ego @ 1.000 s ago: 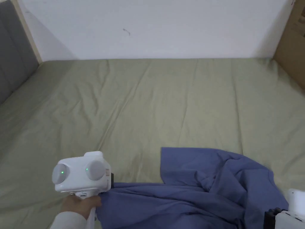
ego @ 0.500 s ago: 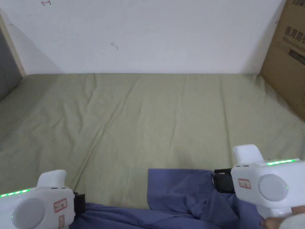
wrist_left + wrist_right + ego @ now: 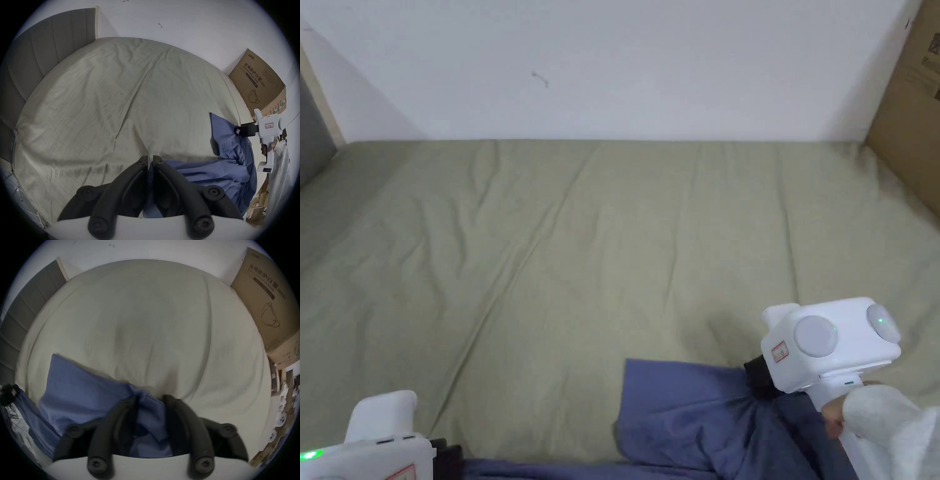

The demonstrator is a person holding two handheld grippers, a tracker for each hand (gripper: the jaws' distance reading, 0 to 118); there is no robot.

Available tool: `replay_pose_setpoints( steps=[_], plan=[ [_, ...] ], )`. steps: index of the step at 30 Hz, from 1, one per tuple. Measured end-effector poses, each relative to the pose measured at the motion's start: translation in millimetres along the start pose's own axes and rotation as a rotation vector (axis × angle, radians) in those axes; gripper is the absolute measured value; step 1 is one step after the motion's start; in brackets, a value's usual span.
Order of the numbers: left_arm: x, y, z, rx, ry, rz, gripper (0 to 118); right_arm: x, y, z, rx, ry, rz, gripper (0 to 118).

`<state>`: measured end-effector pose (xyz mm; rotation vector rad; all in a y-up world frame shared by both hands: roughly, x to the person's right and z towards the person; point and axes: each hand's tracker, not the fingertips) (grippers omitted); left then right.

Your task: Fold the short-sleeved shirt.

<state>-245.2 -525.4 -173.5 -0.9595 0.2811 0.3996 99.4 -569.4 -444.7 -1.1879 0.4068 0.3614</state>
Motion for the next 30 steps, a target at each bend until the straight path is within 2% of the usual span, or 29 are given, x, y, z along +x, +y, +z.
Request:
replay_pose_setpoints(
  steps=[1,3,7,9,12,16,22,25,30],
  plan=[
    [-0.5,0.4,1.4,0.002,-0.002,0.010,4,-4.2,-1.0,0.7,0.000,-0.032,0.019,20],
    [-2.1,2.3,5.2,0.005,-0.010,0.026,4,-5.0,-0.7,4.9,0.001,-0.040,0.011,5],
    [-7.3,12.3,15.2,0.010,-0.037,0.054,4,14.0,3.0,31.8,0.044,0.037,-0.140,5],
    [-7.6,20.2,25.5,0.018,-0.036,0.052,4,22.3,1.0,66.7,0.073,0.073,-0.218,5],
    [-5.0,37.6,54.1,0.097,-0.012,-0.005,4,46.1,2.1,121.6,0.169,0.067,-0.275,5],
    [-7.3,67.3,98.4,0.188,-0.004,0.000,4,81.8,0.1,195.1,0.282,0.072,-0.369,5],
    [0.9,103.1,169.2,0.329,0.015,-0.047,4,115.6,-16.7,291.9,0.442,0.046,-0.421,5],
    [6.0,117.9,200.8,0.392,0.035,-0.058,4,130.3,-24.4,329.5,0.509,0.073,-0.477,5],
    [19.3,143.2,237.7,0.451,0.039,-0.116,4,138.4,-20.8,378.4,0.548,0.100,-0.485,5]
  ],
)
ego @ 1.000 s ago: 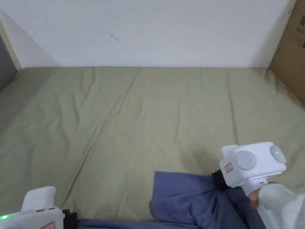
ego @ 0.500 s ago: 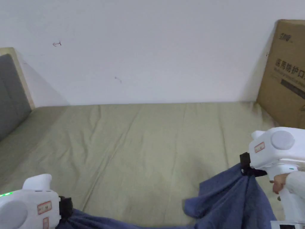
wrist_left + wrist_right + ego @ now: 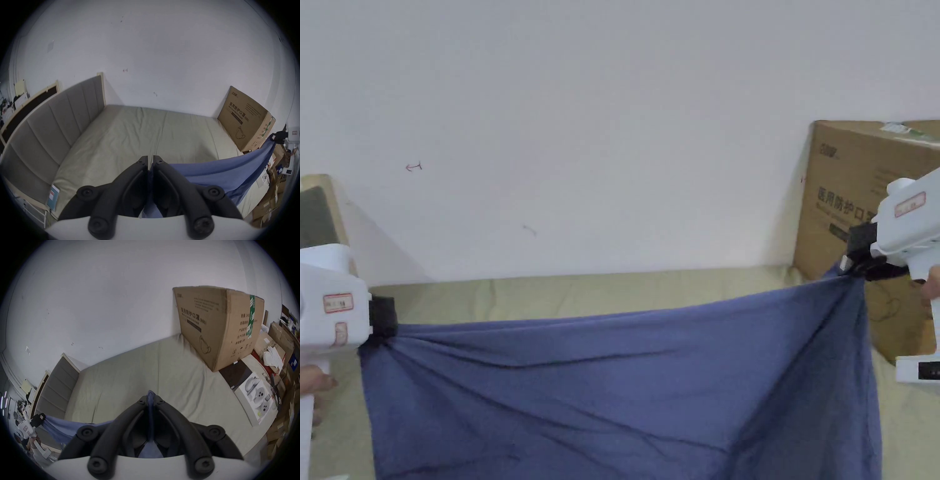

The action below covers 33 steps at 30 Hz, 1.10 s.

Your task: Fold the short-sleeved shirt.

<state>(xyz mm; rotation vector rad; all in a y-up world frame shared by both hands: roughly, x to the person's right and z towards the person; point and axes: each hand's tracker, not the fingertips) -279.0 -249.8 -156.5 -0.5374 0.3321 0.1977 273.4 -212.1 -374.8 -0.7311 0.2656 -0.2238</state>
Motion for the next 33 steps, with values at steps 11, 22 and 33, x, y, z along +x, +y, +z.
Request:
replay_pose_setpoints(
  steps=[11,22,33],
  plan=[
    [-0.2,121.1,5.1,0.135,0.042,-0.032,4,-63.2,106.0,35.7,0.112,0.023,-0.009,5],
    [-10.6,227.5,8.5,0.261,0.101,-0.040,4,-119.5,172.9,64.2,0.220,0.045,-0.005,5],
    [-14.9,192.3,-42.2,0.210,0.144,-0.063,4,-127.0,155.3,25.6,0.199,0.030,0.022,5]
  ],
)
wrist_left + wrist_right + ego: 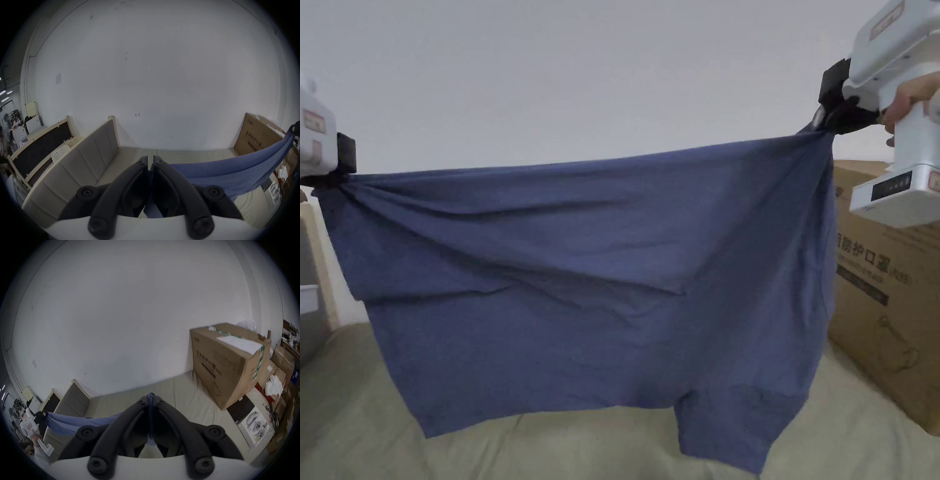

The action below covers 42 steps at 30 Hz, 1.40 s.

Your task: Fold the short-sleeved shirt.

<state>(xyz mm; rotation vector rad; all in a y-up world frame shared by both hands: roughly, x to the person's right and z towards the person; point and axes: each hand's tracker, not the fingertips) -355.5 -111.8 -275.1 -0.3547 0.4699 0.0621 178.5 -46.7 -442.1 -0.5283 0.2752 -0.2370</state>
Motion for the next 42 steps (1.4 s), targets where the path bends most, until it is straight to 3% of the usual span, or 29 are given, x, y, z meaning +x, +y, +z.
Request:
replay_pose_setpoints(
  steps=[6,10,12,15,20,25,28,34,40,42],
  plan=[
    [29.1,-105.0,-95.9,-0.183,0.080,-0.063,4,34.7,-66.5,-115.8,-0.181,-0.038,-0.091,5],
    [49.1,-197.8,-161.6,-0.362,0.060,-0.074,4,49.1,-139.9,-188.9,-0.334,-0.141,-0.048,5],
    [58.6,-248.6,-188.6,-0.456,0.061,-0.082,4,69.6,-177.3,-226.6,-0.401,-0.184,-0.082,5],
    [65.6,-316.4,-213.4,-0.581,0.092,-0.043,4,102.8,-234.7,-271.2,-0.497,-0.236,-0.132,5],
    [56.6,-379.7,-223.6,-0.649,0.070,-0.045,4,141.5,-304.7,-297.6,-0.628,-0.284,-0.141,5],
    [39.2,-376.2,-189.9,-0.607,0.047,-0.009,4,155.8,-316.6,-268.1,-0.618,-0.248,-0.146,5],
    [37.7,-369.1,-151.4,-0.549,0.026,-0.059,4,156.1,-317.4,-229.8,-0.586,-0.212,-0.120,5],
    [21.4,-372.7,-42.4,-0.482,0.006,-0.095,4,160.2,-344.2,-112.6,-0.533,-0.149,-0.071,5],
    [-13.7,-421.9,65.3,-0.497,0.008,-0.116,4,186.7,-422.1,-1.6,-0.577,-0.118,-0.160,5],
    [-21.9,-441.9,95.1,-0.528,0.009,-0.131,4,188.8,-457.5,30.8,-0.597,-0.118,-0.155,5]
  ],
)
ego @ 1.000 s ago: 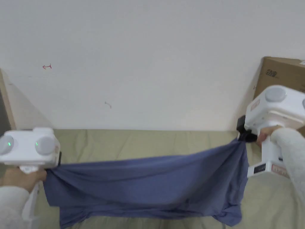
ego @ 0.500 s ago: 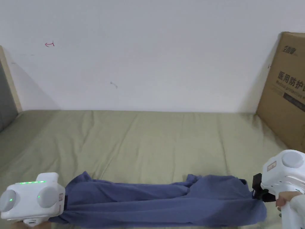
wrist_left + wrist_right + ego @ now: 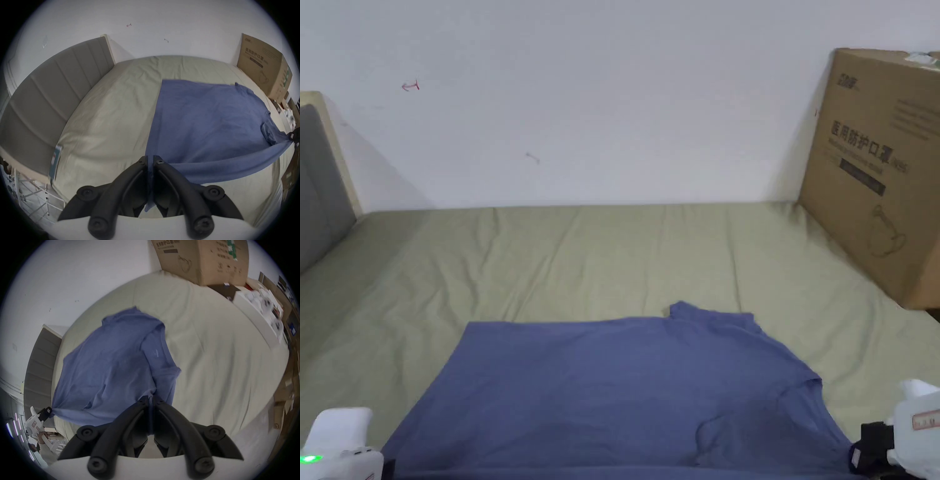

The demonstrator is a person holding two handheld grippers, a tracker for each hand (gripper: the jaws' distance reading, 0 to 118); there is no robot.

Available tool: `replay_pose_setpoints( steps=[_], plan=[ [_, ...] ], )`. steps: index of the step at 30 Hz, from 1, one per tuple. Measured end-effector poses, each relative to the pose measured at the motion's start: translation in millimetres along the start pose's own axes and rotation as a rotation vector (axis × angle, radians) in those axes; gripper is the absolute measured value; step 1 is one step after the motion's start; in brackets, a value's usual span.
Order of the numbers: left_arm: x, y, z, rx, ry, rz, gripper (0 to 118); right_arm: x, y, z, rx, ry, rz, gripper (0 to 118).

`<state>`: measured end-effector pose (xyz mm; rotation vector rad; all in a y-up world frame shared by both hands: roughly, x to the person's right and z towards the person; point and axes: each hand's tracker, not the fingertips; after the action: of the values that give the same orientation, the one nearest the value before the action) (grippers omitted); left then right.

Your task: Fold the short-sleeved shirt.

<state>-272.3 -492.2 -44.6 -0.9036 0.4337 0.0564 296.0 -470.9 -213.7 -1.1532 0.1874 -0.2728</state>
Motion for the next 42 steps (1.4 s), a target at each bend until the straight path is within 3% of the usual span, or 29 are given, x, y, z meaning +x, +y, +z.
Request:
replay_pose_setpoints(
  steps=[5,10,12,13,14,15,16,17,18,21,22,23,24,25,26,28,29,31,34,38,40,42],
  plan=[
    [-3.6,-67.2,29.5,-0.032,-0.001,-0.065,4,21.5,-85.0,14.6,-0.023,-0.049,0.038,5],
    [-9.7,-92.9,30.3,-0.031,-0.033,-0.033,4,33.2,-110.3,1.9,-0.036,-0.057,-0.016,5],
    [-12.9,-98.2,29.4,-0.033,-0.039,-0.022,6,29.7,-114.9,1.9,-0.019,-0.047,-0.003,5],
    [-13.5,-98.9,29.8,-0.035,-0.049,-0.013,11,29.2,-116.4,1.6,-0.002,-0.046,0.001,5],
    [-14.7,-99.8,30.3,-0.043,-0.059,-0.004,24,28.6,-116.8,1.6,0.004,-0.042,0.004,8],
    [-15.2,-99.7,32.8,-0.060,-0.049,0.004,43,26.9,-116.3,3.5,0.006,-0.040,0.007,23],
    [-17.9,-100.7,36.9,-0.054,-0.057,0.027,68,25.1,-116.8,6.5,0.011,-0.049,0.015,60],
    [-20.5,-101.3,41.9,-0.040,-0.078,0.058,85,23.9,-118.0,9.5,0.022,-0.052,0.030,85],
    [-23.1,-102.5,49.1,-0.026,-0.093,0.090,97,21.6,-120.0,15.9,0.041,-0.049,0.039,89],
    [-30.8,-107.2,74.1,0.012,-0.132,0.147,97,19.5,-120.4,33.4,0.104,-0.023,0.091,89],
    [-31.7,-109.3,81.0,0.016,-0.141,0.157,95,15.7,-123.3,41.3,0.136,-0.027,0.120,89],
    [-32.7,-112.4,89.0,0.026,-0.165,0.164,85,12.1,-127.0,49.3,0.170,-0.023,0.146,88],
    [-33.3,-117.6,98.5,0.052,-0.195,0.178,66,7.5,-131.8,58.2,0.208,-0.013,0.169,87],
    [-28.9,-121.8,111.7,0.077,-0.202,0.184,28,3.1,-137.4,65.9,0.232,0.003,0.191,78],
    [-26.7,-127.0,116.7,0.080,-0.194,0.181,5,-0.3,-143.1,71.3,0.239,0.011,0.192,58],
    [-19.4,-139.7,125.6,0.090,-0.156,0.164,2,-5.5,-159.3,77.2,0.259,0.007,0.170,11],
    [-16.9,-145.6,128.7,0.096,-0.153,0.156,1,-6.1,-166.5,76.6,0.268,0.003,0.159,11],
    [-15.1,-154.2,129.2,0.090,-0.156,0.159,1,-4.0,-178.0,69.0,0.220,0.025,0.147,0],
    [-26.7,-155.8,109.9,0.069,-0.165,0.176,3,-1.1,-188.1,54.7,0.180,0.011,0.156,0],
    [-29.9,-143.4,91.2,0.044,-0.132,0.160,21,9.8,-186.9,42.0,0.138,0.023,0.093,0],
    [-32.2,-135.2,78.2,0.025,-0.139,0.170,67,12.3,-184.1,39.3,0.139,0.025,0.084,0],
    [-32.0,-130.6,64.4,0.020,-0.157,0.179,80,12.9,-182.7,37.1,0.130,0.009,0.082,0]
  ],
)
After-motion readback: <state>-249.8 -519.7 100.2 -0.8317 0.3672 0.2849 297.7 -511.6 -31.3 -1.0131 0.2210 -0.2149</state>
